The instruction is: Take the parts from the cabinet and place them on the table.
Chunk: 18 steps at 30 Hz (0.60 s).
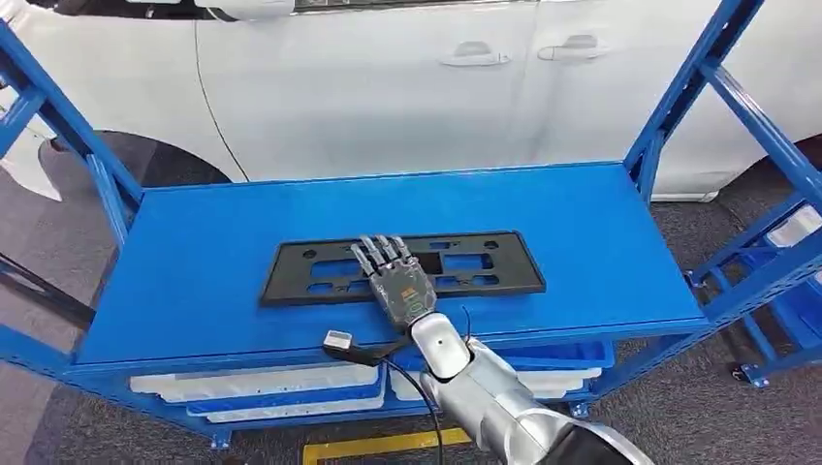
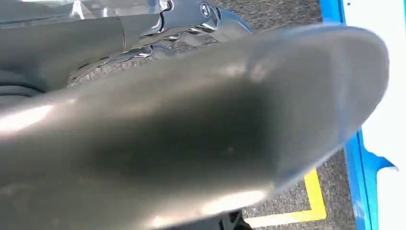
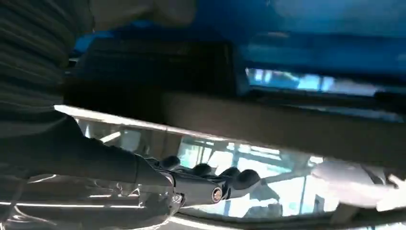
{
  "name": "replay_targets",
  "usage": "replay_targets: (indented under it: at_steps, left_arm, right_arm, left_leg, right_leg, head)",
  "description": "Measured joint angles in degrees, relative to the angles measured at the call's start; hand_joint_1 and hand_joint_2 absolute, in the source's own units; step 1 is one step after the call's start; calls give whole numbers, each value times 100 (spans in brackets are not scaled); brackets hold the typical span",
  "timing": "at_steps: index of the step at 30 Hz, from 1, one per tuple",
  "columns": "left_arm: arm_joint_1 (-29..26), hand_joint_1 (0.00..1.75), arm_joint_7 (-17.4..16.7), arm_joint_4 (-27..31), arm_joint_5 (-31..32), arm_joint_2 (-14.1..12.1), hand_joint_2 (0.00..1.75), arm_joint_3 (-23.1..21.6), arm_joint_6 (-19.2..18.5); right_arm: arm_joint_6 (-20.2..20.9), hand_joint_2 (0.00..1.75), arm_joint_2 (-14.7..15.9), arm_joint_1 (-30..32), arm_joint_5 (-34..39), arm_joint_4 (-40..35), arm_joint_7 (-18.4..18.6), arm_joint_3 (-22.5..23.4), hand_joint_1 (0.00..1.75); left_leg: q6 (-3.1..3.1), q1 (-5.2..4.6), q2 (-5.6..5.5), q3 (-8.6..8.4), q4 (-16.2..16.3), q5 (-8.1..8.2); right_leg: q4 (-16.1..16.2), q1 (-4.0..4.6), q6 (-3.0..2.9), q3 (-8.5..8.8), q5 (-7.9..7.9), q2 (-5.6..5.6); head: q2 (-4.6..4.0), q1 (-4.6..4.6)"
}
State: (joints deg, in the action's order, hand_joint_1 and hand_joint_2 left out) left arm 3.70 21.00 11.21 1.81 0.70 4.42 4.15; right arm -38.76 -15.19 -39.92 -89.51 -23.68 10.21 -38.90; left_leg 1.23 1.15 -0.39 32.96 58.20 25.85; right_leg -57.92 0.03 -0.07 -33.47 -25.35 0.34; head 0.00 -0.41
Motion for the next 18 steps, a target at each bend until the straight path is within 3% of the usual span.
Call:
replay_targets:
  at_steps: [2,3,4,5,7,8,9,11,12,13,14,17,18]
  left_arm:
    - [-5,0,0,0,2,0,0,2,-2]
    - [1,0,4,0,2,4,0,2,-15]
    - [11,0,15,0,2,0,0,4,-37]
    - [20,0,28,0,0,-2,0,11,-61]
    - [21,0,46,0,0,-4,0,28,-105]
    - [12,0,86,0,0,-4,0,35,-136]
    - [0,0,131,0,-2,-4,0,35,-183]
    - [-8,0,184,0,-9,-4,0,46,-230]
    - [-6,0,227,0,-13,-2,0,57,-249]
    - [-7,0,275,0,-15,0,0,70,-275]
    - [-4,0,328,0,-15,0,0,87,-293]
    - [-15,0,488,0,0,0,0,122,-306]
    - [-14,0,545,0,7,0,0,129,-304]
  right_arm:
    - [123,175,-2,-67,33,125,0,-33,175]
    - [181,175,-2,-104,57,166,-2,-35,175]
    - [204,175,-2,-139,79,201,-9,-35,175]
    - [213,175,0,-153,103,256,-17,-35,175]
    - [221,175,2,-155,118,339,-24,-35,175]
    - [226,175,6,-155,118,372,-24,-33,175]
    - [228,175,9,-157,127,385,-35,-33,175]
    - [226,175,13,-176,155,409,-70,-33,175]
    - [219,175,13,-190,175,416,-98,-33,175]
    - [199,175,13,-209,190,422,-101,-31,175]
    - [178,175,15,-234,195,429,-100,-29,175]
    - [134,175,33,-244,199,451,-98,-24,175]
    - [114,175,37,-261,208,453,-98,-18,175]
  left_leg:
    - [-77,-15,-1,-3,-17,-20]
    - [-133,32,18,-25,-67,-60]
    - [-149,25,17,-27,-78,-68]
    - [-158,24,20,-18,-77,-74]
    - [-186,15,29,13,-75,-80]
    - [-187,14,30,23,-72,-81]
    - [-185,14,29,20,-71,-82]
    - [-182,14,23,3,-67,-80]
    - [-174,13,17,-7,-63,-77]
    - [-158,13,9,-9,-62,-75]
    - [-109,-31,0,9,-44,-71]
    - [-19,-18,-2,3,-86,-96]
    - [32,-13,-2,-10,-103,-100]
  right_leg:
    - [26,-11,67,16,17,0]
    - [-14,-22,98,8,-24,-1]
    - [-173,-27,127,-58,-153,-11]
    - [-437,-33,150,-184,-319,-12]
    - [-1452,-46,189,-675,-790,-12]
    - [-1805,-47,193,-851,-885,-13]
    - [-1847,-49,189,-872,-820,-13]
    - [-1205,-50,157,-536,-407,-14]
    - [-547,-46,120,-207,-117,-15]
    - [-80,-38,80,32,9,-18]
    - [13,0,62,49,-42,-20]
    - [12,26,-10,23,-28,-5]
    - [64,-6,-68,41,7,-5]
  head:
    - [-2,0]
    - [0,0]
    - [-2,4]
    - [0,21]
    - [-2,17]
    - [0,17]
    - [0,19]
    - [-2,19]
    - [0,19]
    - [0,22]
    - [0,11]
    - [0,15]
    - [0,15]
